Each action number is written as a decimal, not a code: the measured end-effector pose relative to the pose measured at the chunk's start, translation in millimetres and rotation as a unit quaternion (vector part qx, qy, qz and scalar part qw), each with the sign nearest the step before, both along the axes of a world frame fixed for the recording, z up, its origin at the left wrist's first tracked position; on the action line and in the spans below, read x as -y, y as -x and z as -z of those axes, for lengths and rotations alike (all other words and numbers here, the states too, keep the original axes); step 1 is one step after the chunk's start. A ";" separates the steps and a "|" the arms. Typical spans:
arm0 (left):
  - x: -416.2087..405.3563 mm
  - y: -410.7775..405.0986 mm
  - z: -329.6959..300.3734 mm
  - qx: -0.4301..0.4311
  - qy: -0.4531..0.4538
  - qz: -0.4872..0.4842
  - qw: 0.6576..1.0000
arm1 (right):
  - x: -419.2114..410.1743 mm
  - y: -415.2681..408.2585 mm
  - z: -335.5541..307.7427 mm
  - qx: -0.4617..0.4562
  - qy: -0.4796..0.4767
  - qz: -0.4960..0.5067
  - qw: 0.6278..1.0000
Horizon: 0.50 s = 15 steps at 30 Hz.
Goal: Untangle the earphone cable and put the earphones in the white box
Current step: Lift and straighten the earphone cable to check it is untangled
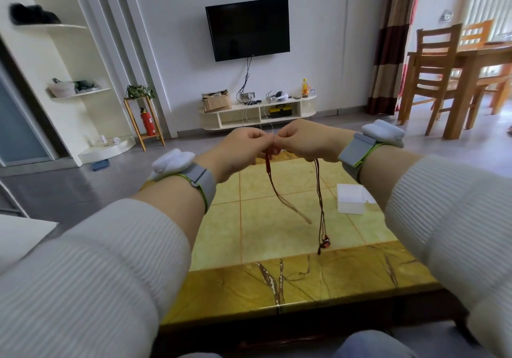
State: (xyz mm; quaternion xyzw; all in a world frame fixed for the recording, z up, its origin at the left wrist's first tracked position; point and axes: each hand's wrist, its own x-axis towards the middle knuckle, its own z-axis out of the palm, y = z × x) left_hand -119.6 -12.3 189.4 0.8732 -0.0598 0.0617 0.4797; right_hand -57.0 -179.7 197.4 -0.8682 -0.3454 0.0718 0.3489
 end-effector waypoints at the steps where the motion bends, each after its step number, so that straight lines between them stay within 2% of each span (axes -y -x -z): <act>1: 1.1 -0.4 0.2 -0.010 -0.005 0.006 1.000 | 1.2 -0.3 0.5 -0.007 -0.001 -0.001 1.000; 6: 2.8 0.0 7.9 -0.047 -0.029 0.013 0.998 | 4.1 -0.5 1.5 -0.022 -0.010 -0.005 1.000; 15: -7.5 2.1 4.2 0.000 -0.125 -0.075 0.989 | 11.6 2.7 4.2 -0.051 -0.018 0.011 0.998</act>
